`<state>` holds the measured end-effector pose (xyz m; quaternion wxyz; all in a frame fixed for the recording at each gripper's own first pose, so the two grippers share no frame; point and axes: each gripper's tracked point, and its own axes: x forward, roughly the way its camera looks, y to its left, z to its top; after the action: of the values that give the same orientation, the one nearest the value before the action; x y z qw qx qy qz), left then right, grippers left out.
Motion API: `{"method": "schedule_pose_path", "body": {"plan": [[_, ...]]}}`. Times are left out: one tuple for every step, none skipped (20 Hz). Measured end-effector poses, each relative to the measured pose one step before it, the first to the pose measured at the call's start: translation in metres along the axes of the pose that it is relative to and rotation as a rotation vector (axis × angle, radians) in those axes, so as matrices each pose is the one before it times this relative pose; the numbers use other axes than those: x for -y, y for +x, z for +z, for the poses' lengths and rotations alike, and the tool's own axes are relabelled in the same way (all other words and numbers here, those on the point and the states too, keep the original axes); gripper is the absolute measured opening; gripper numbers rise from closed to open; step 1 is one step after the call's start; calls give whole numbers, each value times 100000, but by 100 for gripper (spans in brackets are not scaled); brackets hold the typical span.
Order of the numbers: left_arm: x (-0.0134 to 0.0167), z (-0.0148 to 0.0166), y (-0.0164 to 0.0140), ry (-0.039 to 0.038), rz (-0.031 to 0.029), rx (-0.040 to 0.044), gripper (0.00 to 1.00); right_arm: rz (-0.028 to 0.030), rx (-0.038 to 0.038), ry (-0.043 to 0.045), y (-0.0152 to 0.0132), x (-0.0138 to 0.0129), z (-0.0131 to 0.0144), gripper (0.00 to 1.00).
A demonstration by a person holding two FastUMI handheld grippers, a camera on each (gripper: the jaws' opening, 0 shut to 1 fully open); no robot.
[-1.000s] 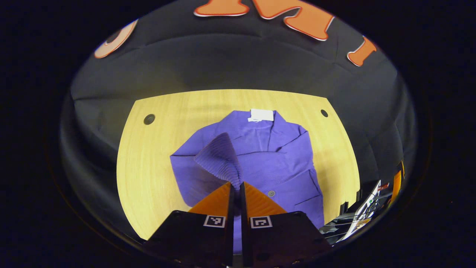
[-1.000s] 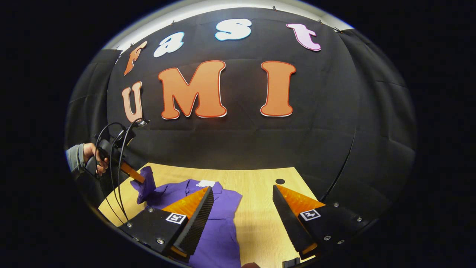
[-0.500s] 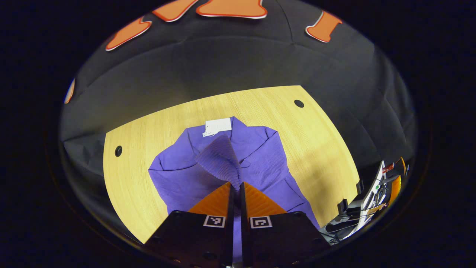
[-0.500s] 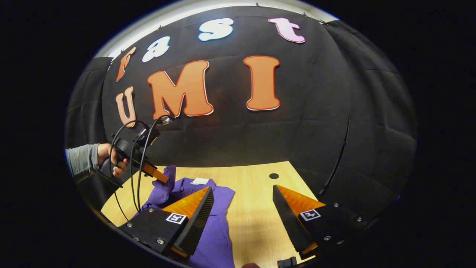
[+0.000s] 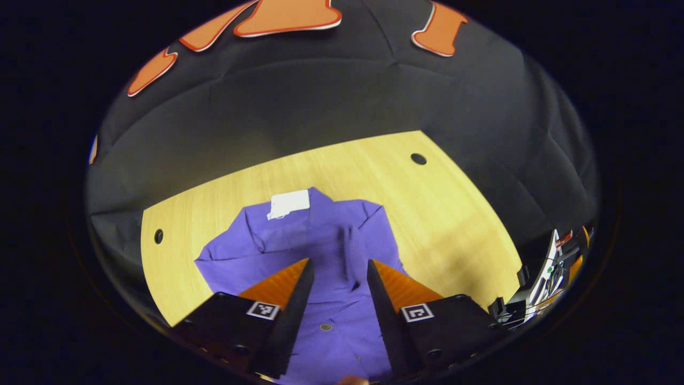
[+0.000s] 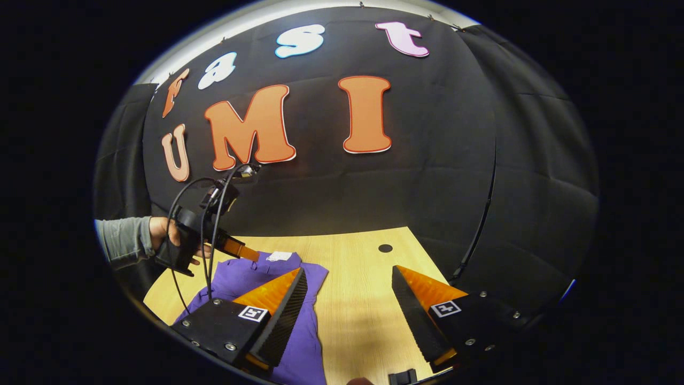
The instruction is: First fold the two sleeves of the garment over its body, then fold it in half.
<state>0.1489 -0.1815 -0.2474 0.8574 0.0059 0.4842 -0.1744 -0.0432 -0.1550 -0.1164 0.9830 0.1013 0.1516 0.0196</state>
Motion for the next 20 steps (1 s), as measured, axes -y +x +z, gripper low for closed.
{"method": "schedule_pose_path", "body": {"plan": [[345, 305, -825, 276, -436, 3003, 70, -184, -97, -149, 93, 24, -61, 95], [-196, 489, -776, 685, 1179, 3815, 81, 468, -140, -329, 60, -102, -19, 95], [-468, 571, -1092, 1134, 2817, 4354, 90, 115, -110, -556, 136, -230, 50, 95], [-410, 397, -1164, 1059, 2599, 5080, 100, 634, 559, -700, -11, -304, 151, 95], [-577, 443, -1221, 127, 2780, 5121, 100, 175, 870, -880, 98, -321, 235, 95], [-517, 406, -1360, -923, 1740, 5247, 100, 505, 777, -922, 27, -381, 168, 95], [-278, 194, -1512, -1965, 1127, 4661, 100, 476, 468, -1091, 139, -474, 125, 95], [-283, 224, -1704, -2213, 638, 4628, 100, 718, 271, -1131, 172, -476, -35, 95], [-601, 248, -1330, -2288, 1040, 4426, 100, 707, 366, -1004, 147, -576, 24, 95], [-741, 242, -1389, -1437, 1211, 4697, 100, 1011, 509, -712, 84, -614, 15, 95], [-889, 594, -1421, -390, 2315, 5712, 100, 1470, 920, -507, 32, -817, 162, 95], [-1035, 901, -1648, 424, 3061, 6564, 100, 748, 1305, -748, -22, -634, 256, 95], [-966, 1114, -1372, 532, 3007, 6889, 100, 480, 2397, -1027, 36, -579, 421, 95], [-838, 878, -1511, 311, 2388, 5618, 100, -298, 2518, -1234, -57, -353, 524, 95], [-755, 687, -1891, -57, 2861, 5165, 100, 95, 2666, -992, -74, -470, 575, 95], [-753, 679, -1419, -336, 2261, 4911, 100, -30, 3039, -982, -201, -520, 665, 95], [-1068, 1160, -1528, -530, 3046, 5409, 100, 461, 3305, -814, -156, -522, 784, 94], [-967, 1762, -1705, -839, 2254, 6969, 100, 619, 3568, -702, -277, -500, 772, 95], [-1161, 1945, -1602, -713, 2976, 6653, 100, 743, 3373, -829, -191, -517, 743, 95], [-1075, 1250, -1808, -145, 3116, 5076, 99, 972, 2545, -576, -153, -453, 327, 94]]}}
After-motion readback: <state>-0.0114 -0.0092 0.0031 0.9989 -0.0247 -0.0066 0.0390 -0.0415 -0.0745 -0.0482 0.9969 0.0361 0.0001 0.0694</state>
